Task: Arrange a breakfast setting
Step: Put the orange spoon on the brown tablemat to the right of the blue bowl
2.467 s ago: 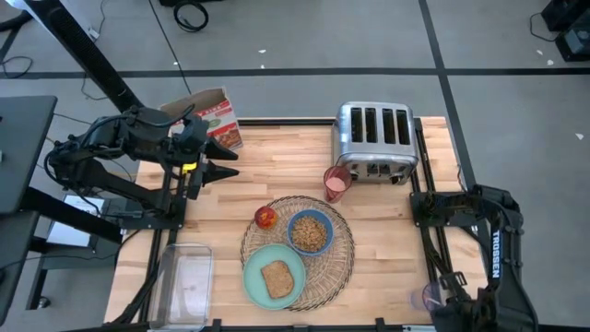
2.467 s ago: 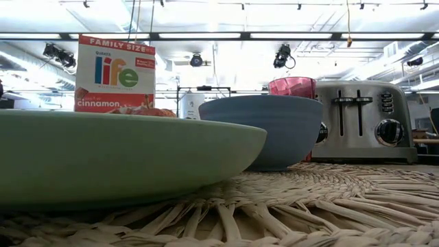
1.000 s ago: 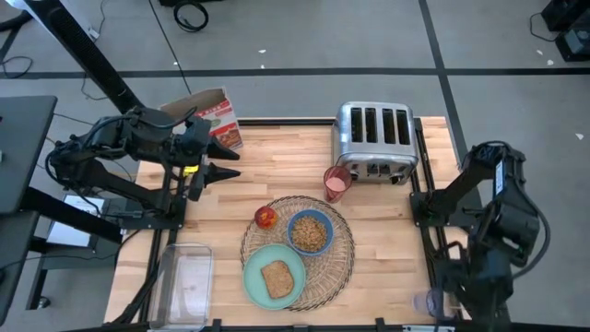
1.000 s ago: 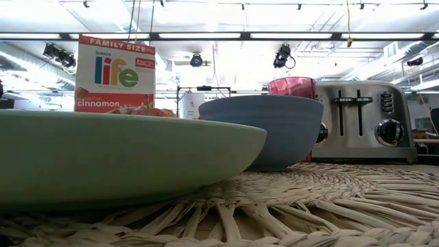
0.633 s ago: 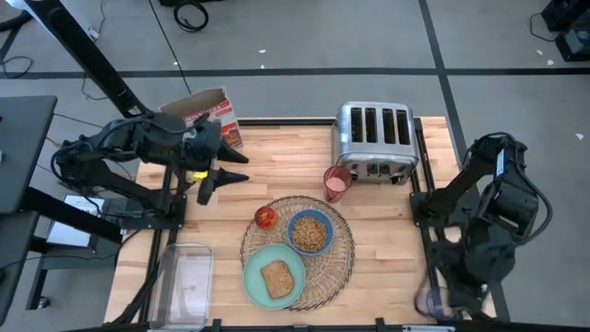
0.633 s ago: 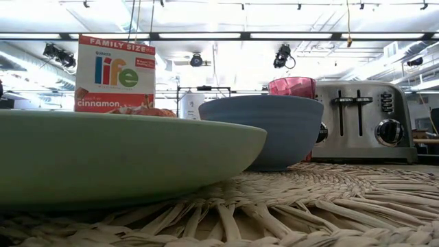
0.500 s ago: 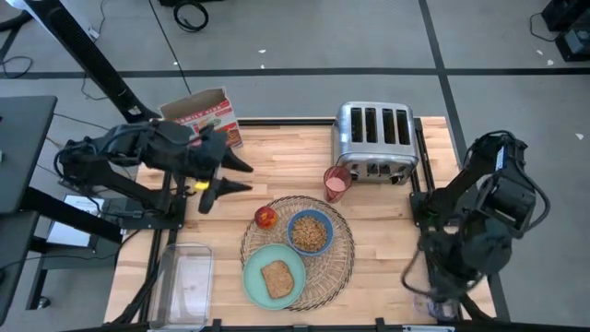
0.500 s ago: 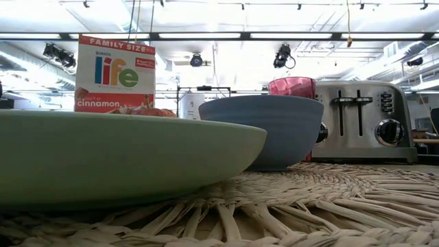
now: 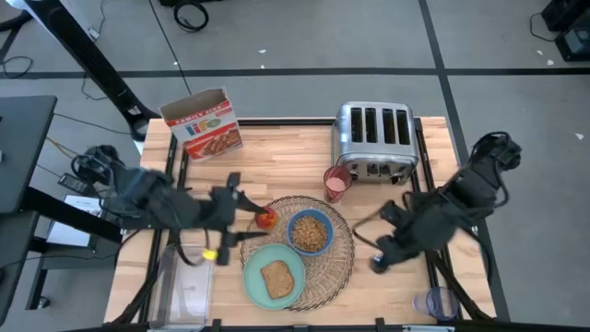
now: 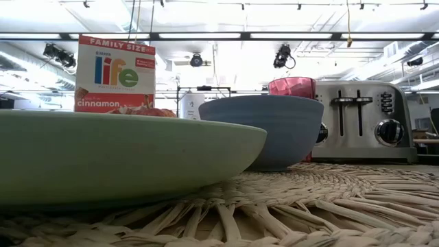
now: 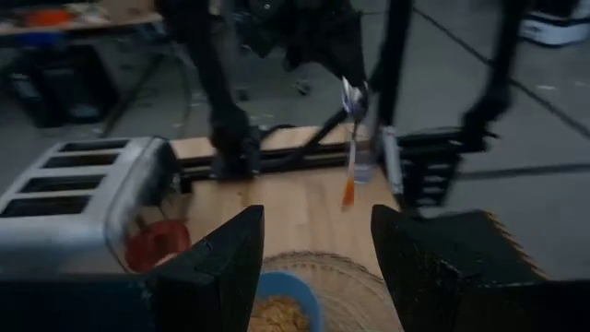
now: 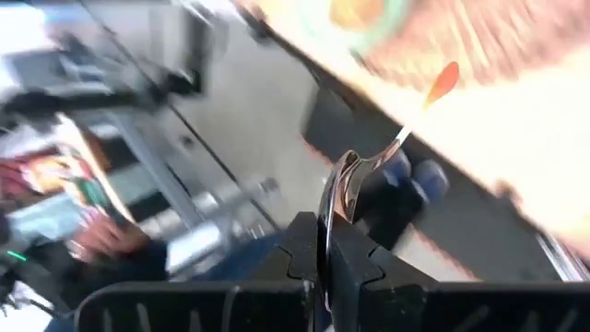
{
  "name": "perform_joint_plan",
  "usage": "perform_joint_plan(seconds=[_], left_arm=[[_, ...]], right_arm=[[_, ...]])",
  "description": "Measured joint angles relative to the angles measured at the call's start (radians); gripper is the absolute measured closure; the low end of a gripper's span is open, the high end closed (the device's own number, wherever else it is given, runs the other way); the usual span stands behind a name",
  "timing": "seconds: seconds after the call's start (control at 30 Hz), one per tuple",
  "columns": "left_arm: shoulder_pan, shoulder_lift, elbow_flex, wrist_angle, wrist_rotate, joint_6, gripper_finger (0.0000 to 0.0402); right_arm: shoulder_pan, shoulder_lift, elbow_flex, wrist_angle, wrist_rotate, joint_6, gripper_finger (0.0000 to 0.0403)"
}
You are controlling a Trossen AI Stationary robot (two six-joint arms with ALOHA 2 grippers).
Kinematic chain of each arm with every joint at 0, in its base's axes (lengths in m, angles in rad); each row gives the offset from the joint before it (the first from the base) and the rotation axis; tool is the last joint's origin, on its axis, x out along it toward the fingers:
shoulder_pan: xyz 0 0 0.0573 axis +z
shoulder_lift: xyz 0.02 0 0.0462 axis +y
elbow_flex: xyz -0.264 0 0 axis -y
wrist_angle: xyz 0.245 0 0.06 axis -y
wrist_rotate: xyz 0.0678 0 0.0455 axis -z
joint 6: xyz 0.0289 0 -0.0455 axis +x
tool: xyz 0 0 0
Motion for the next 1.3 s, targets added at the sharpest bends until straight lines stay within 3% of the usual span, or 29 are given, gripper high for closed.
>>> perform_joint_plan(seconds=[0.1,0.33,0.67,1.0,1.13,1.3], left_arm=[[-0.038,0.066,0.0,0.036,-0.123,-0.007,0.0194],[-0.061,0.19,0.0,0.114,-0.388,0.097,0.0194],[0.029,0.273,0.0,0.405,-0.489,0.617,0.0194],[0.121,0.272,0.0,0.526,-0.559,0.994,0.0194],[0.14,0.272,0.0,0.566,-0.634,1.086,0.0199],[0.139,0.272,0.0,0.655,-0.771,1.223,0.0232]], right_arm=[[-0.053,0.001,-0.016,0.062,0.09,-0.064,0.0391],[-0.152,0.002,-0.029,0.124,0.29,-0.043,0.0391],[-0.266,0.011,-0.028,0.429,0.44,-0.17,0.0391],[-0.344,0.066,-0.028,0.616,0.529,-0.212,0.0391],[-0.352,0.092,-0.028,0.71,0.557,-0.242,0.0391],[-0.372,0.113,-0.027,0.745,0.598,-0.225,0.0391]])
